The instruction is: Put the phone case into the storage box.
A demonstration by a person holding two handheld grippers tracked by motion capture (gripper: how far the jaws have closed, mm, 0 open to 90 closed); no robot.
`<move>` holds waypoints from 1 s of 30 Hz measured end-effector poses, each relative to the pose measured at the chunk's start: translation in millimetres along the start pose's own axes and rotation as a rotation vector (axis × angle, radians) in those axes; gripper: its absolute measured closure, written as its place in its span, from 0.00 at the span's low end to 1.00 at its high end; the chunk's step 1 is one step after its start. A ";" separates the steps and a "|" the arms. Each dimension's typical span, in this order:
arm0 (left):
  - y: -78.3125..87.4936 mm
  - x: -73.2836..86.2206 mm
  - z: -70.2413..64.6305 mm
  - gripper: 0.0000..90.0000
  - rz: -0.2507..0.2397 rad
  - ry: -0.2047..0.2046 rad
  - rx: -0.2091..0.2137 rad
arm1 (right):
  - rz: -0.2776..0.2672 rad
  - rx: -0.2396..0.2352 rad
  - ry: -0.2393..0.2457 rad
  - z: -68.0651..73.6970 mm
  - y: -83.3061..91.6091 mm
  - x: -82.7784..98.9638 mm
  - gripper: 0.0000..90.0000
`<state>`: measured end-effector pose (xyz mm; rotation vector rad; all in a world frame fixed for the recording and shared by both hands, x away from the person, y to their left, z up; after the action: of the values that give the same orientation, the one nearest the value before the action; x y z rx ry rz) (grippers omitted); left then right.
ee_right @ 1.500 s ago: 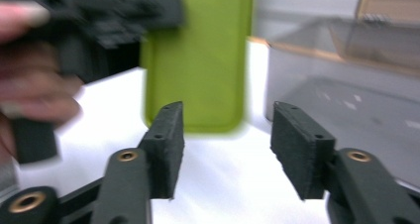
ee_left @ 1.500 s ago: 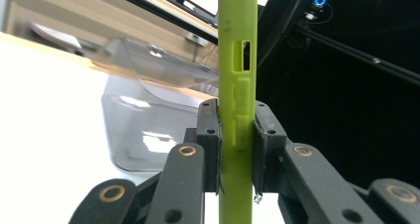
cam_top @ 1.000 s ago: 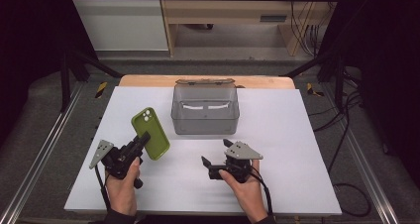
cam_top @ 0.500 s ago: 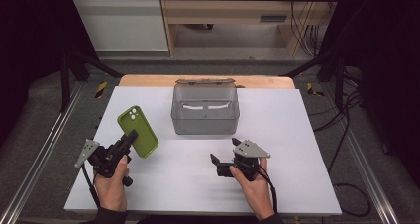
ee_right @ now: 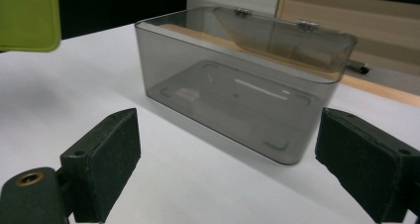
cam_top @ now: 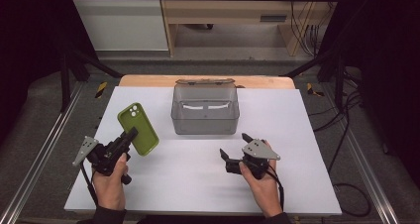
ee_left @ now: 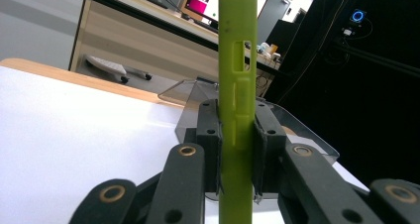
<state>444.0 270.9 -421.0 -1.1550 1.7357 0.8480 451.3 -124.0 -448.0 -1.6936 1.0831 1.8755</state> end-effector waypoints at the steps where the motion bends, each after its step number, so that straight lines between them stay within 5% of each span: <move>1: 0.5 -1.7 -0.3 0.86 0.000 -0.004 0.000 | -0.001 0.007 0.006 -2.5 1.9 0.4 0.11; 10: -1.1 -14.4 -10.4 0.86 0.025 -0.024 0.002 | -0.021 0.068 0.026 -18.3 21.1 10.7 0.09; 16: -13.9 -25.1 -17.7 0.86 0.065 -0.002 0.030 | -0.033 0.094 0.036 -33.9 39.9 20.3 0.07; 26: -42.6 -48.8 -37.3 0.86 0.122 -0.086 0.022 | -0.045 0.102 0.053 -46.5 56.1 30.4 0.04; 30: -53.2 -49.7 -47.7 0.86 0.136 -0.081 0.040 | -0.058 0.130 0.058 -48.5 60.3 37.1 0.04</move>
<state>490.2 228.6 -360.5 -0.9717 1.7716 0.9248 432.2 -205.9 -465.2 -1.6964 1.1400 1.6926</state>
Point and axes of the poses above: each handheld gripper's, and its own axes: y roughly backward along the jaws, x roughly out of its underside, z roughly to its left, the point moved 2 cm from there along -y, roughly forward along the jaws, and after that the axes turned 7 degrees about -x, right-handed, at the moved point
